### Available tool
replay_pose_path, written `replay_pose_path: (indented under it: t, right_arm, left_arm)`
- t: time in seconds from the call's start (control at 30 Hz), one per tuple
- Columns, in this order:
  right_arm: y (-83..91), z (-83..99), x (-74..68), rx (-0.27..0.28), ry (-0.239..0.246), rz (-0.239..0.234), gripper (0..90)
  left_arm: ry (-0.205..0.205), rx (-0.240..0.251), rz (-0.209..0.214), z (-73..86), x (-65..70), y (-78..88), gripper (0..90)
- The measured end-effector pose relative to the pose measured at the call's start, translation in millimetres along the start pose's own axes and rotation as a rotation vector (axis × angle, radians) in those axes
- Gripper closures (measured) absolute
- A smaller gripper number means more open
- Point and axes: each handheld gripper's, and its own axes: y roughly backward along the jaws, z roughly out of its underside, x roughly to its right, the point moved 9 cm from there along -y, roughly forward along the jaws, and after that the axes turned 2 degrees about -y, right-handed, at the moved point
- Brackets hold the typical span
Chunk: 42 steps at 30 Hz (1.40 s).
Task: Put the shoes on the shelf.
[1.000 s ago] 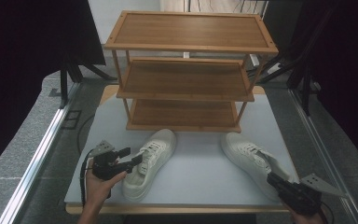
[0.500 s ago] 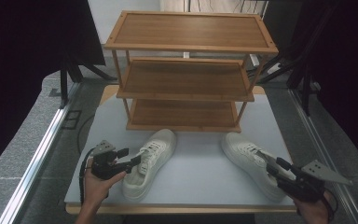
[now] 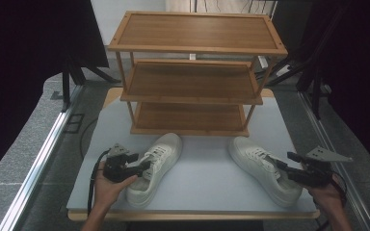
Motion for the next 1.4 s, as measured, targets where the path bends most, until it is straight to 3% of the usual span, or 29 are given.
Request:
replay_pose_path:
  t: [0.17, 0.3, 0.43, 0.5, 0.53, 0.7, 0.8, 0.97, 1.27, 1.4]
  right_arm:
    - [-24.7, 8.4, 6.0, -0.079, 0.026, -0.054, 43.0]
    - [-30.3, 9.6, 10.4, -0.097, 0.035, -0.052, 44.3]
    - [-38.3, 11.6, 11.3, -0.096, 0.025, -0.133, 46.4]
    - [-40.5, 13.0, 11.2, -0.104, 0.037, -0.132, 49.3]
    - [-46.6, 17.2, 12.9, -0.136, 0.059, -0.098, 53.7]
    - [-48.4, 15.7, 13.7, -0.100, 0.040, -0.132, 61.5]
    - [-48.6, 15.5, 13.5, -0.097, 0.066, -0.114, 70.5]
    - [-48.1, 15.9, 15.5, -0.081, 0.059, -0.113, 77.4]
    - [-46.6, 14.5, 14.3, -0.068, 0.070, -0.098, 80.9]
    - [-43.6, 12.9, 11.1, -0.050, 0.059, -0.101, 81.3]
  left_arm:
    - [-0.007, -0.022, -0.009, 2.0, 0.2, -8.6, 44.9]
    - [-0.003, -0.012, 0.004, -0.7, 1.1, -11.2, 48.8]
    - [0.005, -0.014, 0.021, -1.8, 1.6, -12.8, 58.2]
    - [0.010, -0.019, 0.010, -1.7, 0.9, -13.0, 59.3]
    - [0.008, -0.020, 0.003, -1.8, 0.8, -13.2, 61.0]
    - [0.007, -0.022, -0.014, -1.8, 0.0, -13.5, 64.6]
    - [0.002, -0.016, -0.029, -2.1, -0.8, -13.3, 70.3]
    - [-0.006, 0.016, -0.060, -3.3, -0.4, -11.8, 77.6]
    - [-0.004, 0.052, -0.059, -3.7, 1.0, -10.9, 80.8]
    - [0.020, 0.070, -0.023, -3.7, 1.5, -8.3, 81.0]
